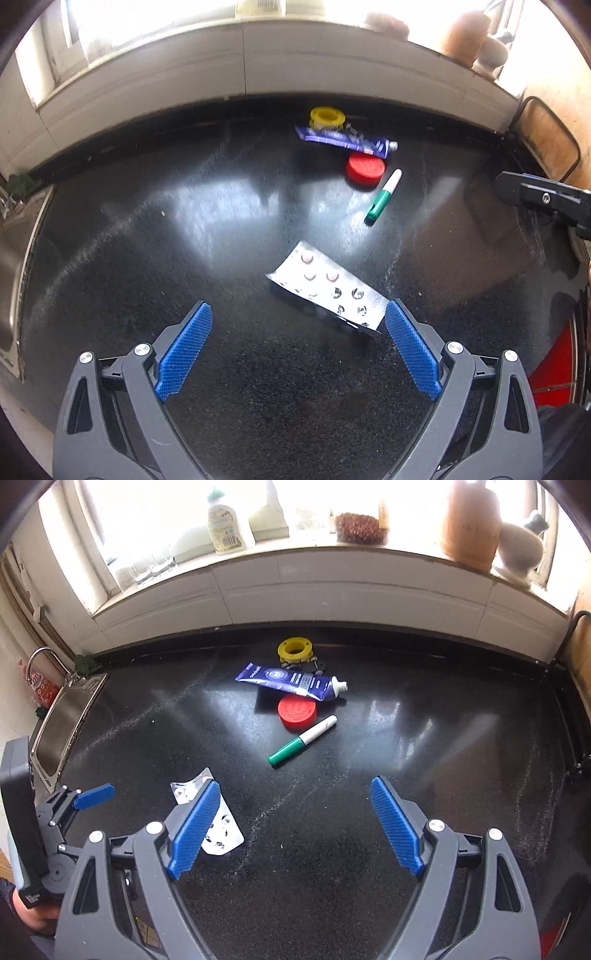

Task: Collect trash
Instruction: 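Return both tools to the countertop, then grasp the pill blister pack with the left tool while the right tool grasps the green marker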

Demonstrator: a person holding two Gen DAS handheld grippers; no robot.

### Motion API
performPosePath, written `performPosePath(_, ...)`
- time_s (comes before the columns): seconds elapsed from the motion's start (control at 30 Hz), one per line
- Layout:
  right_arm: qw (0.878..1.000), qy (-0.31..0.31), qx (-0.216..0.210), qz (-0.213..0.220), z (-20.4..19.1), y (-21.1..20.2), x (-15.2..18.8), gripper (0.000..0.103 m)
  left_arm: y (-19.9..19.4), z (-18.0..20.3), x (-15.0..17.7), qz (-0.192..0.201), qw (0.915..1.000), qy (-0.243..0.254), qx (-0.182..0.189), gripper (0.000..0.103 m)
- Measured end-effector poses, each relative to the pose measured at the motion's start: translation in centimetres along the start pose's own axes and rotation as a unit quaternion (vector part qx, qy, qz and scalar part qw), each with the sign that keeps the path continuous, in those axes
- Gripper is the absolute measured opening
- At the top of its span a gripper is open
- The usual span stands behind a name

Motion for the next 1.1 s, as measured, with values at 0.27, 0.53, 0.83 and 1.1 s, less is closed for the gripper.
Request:
performPosePath(0.27,0.997,0.013,0.001,-0.071,0.5,8.6,-1.4,0.081,6.0,0.1,0.1,-0.062,0.9955,-0.071,0.004,0.092)
performPosePath(0.53,0.991,0.027,0.043,-0.124,0.7,16.1,-2.8,0.083,8.2,0.0,0.4,-0.080,0.9909,-0.102,-0.036,0.091)
performPosePath(0.83,0.992,-0.041,0.071,-0.091,-0.8,15.6,-2.4,0.021,7.8,2.0,-0.9,-0.055,0.9956,-0.068,-0.033,0.041)
performPosePath(1.1,0.994,-0.030,0.058,-0.088,1.8,12.8,-1.4,0.014,6.6,1.8,-1.7,-0.054,0.9965,-0.060,-0.023,0.006)
Point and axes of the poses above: each gripper's, at about its wrist camera, not at the fingertips, and y roughly the way its jaws point, z to its right, x to its underside, the point moved 6 cm from there along y, roughly the way its jaws point, and after that the axes turned 8 degrees about y, right-handed, at the moved point
